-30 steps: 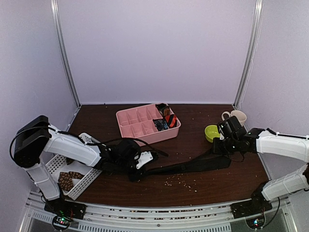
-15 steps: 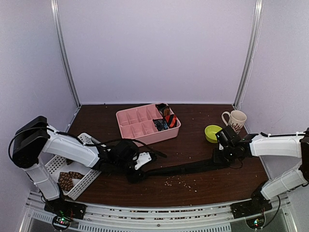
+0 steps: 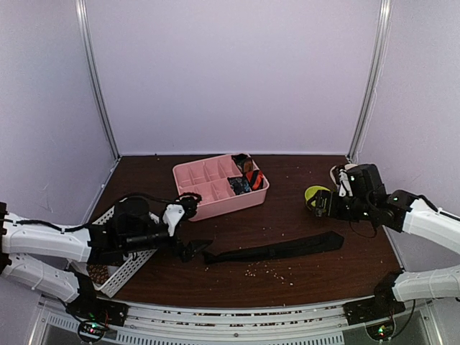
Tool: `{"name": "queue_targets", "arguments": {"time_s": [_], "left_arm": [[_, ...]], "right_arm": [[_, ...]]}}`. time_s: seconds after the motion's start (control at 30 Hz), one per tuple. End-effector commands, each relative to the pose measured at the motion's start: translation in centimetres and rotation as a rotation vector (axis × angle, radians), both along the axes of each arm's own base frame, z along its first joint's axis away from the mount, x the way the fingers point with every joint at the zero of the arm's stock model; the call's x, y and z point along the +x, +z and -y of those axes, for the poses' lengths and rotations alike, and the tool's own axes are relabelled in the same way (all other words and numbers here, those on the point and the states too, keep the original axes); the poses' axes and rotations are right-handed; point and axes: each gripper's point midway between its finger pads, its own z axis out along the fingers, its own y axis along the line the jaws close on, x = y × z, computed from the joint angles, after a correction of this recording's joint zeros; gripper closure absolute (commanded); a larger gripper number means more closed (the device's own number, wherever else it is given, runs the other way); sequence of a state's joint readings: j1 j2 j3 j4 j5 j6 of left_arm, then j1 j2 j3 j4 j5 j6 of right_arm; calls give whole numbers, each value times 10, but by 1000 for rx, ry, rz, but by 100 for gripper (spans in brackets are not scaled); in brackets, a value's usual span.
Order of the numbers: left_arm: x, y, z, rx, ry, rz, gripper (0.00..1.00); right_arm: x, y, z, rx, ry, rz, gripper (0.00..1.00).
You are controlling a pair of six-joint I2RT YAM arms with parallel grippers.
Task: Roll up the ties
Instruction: Smooth out the tie at the center of the board.
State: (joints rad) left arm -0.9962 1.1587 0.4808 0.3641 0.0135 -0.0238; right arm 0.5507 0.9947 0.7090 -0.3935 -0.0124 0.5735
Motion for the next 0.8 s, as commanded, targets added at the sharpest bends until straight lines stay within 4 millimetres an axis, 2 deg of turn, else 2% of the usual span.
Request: {"name": "queue_targets", "arguments": {"time_s": [0.0,0.1,0.27,0.33,0.53,0.6,0.77], "left_arm": [[15,9,2,-21,50,57,2],[10,-12,10,117,-27,14,2],[-9,-45,-1,163,-97,-16,2],[-13,-56,-7,190,-111,-16,2],[-11,-96,-11,309,-112,-55,10],[-10,-105,-8,337,-132,-83,13],[-5,-117,-4,355,-152,-141,15]], "right_arm": [[10,59,-40,206,164,147,1],[6,65,-76,339,301,108,0],[-10,55,-135,553,486,26,0],[-16,46,-157,601,537,-18,9],[-34,-2,-219,580,611,-194,34],[-38,-22,-236,577,622,-254,41],[-48,-56,-267,548,643,-342,59]]}}
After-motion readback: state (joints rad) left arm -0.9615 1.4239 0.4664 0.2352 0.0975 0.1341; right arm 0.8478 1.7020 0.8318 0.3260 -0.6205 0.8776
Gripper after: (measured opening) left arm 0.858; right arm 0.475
